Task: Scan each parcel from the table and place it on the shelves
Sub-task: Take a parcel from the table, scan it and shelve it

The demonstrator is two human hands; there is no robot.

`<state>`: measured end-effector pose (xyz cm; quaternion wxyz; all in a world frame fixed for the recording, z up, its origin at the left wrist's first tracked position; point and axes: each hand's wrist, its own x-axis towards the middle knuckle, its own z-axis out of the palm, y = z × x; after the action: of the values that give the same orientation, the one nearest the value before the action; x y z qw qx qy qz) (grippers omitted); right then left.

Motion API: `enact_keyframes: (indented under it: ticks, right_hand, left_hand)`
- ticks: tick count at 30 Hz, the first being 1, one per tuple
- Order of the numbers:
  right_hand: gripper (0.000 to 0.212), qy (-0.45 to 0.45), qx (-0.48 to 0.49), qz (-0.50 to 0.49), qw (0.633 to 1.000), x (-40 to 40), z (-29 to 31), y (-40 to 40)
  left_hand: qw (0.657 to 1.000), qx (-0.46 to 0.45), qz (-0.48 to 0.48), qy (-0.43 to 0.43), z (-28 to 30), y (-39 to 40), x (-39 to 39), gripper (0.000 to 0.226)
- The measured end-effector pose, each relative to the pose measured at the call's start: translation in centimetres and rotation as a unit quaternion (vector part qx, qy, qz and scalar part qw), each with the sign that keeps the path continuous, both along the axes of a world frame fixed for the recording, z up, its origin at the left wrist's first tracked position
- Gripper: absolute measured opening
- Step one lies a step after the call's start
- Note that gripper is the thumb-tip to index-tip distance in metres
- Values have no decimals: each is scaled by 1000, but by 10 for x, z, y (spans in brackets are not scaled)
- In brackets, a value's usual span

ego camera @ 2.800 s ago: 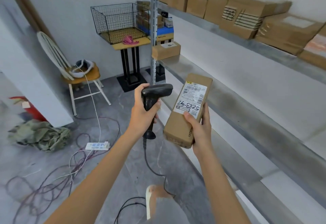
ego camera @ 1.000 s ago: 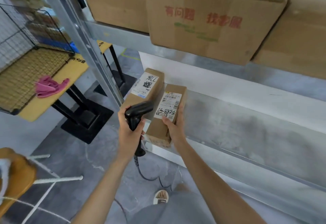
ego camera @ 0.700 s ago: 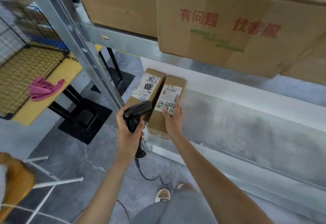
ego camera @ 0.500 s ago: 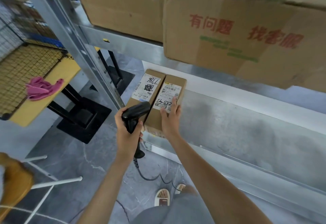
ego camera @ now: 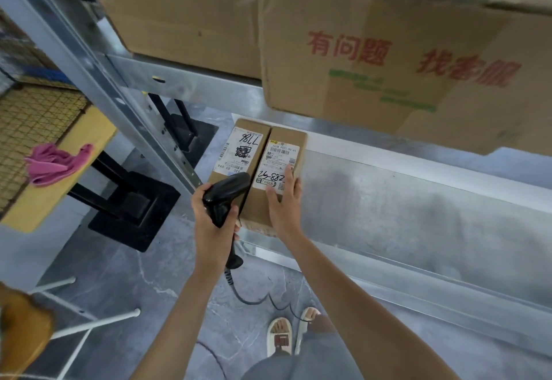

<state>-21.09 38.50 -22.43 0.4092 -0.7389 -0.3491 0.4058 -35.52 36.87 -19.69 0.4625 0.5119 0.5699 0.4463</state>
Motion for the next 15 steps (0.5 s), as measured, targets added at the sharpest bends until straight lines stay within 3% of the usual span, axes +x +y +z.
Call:
enact_keyframes:
  ticks: [7, 15]
  right_hand:
    - [72, -43, 24, -11, 999, 35, 10, -27]
    - [60, -166, -5, -99, 981, 148, 42, -131]
  left_hand:
    - [986, 82, -133, 49, 27, -9, 43, 56]
    - [947, 162, -269, 70, 56, -56, 156, 52]
